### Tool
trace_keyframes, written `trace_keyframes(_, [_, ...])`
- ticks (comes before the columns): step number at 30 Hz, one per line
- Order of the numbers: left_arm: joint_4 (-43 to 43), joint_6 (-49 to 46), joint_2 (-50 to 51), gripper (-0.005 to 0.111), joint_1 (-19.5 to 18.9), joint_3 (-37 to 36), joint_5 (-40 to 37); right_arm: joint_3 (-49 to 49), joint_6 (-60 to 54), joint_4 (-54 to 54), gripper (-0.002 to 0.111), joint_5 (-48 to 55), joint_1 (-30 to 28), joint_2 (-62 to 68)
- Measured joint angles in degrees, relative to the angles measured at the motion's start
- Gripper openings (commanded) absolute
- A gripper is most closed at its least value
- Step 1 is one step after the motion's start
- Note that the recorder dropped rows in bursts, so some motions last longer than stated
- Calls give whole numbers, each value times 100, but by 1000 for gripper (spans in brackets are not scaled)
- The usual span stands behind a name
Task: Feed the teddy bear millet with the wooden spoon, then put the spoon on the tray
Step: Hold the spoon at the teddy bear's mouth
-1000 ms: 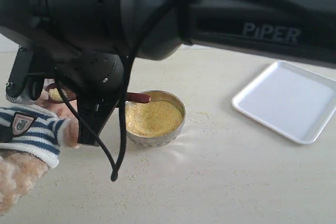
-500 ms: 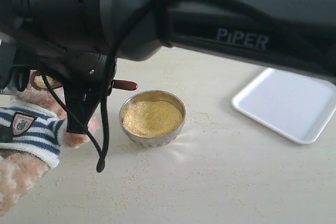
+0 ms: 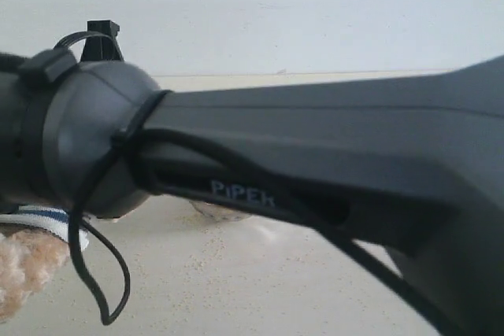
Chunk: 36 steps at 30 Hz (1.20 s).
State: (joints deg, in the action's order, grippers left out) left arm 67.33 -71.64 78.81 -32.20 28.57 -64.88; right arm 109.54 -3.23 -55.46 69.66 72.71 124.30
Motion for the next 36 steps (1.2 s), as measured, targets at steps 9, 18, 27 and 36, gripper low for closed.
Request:
trace_keyframes(9, [0, 0, 0, 5, 0, 0, 0, -679, 741, -802, 0, 0, 184, 38])
trace_keyframes(18, [0, 0, 0, 5, 0, 0, 0, -1076, 1521, -1368, 0, 0, 270, 46])
trace_keyframes(27, [0, 0, 0, 5, 0, 0, 0, -1100, 2230, -1945, 0, 2, 342, 46])
trace_keyframes(36, [0, 0, 0, 5, 0, 0, 0, -1858, 2488, -2169, 0, 1, 389, -291])
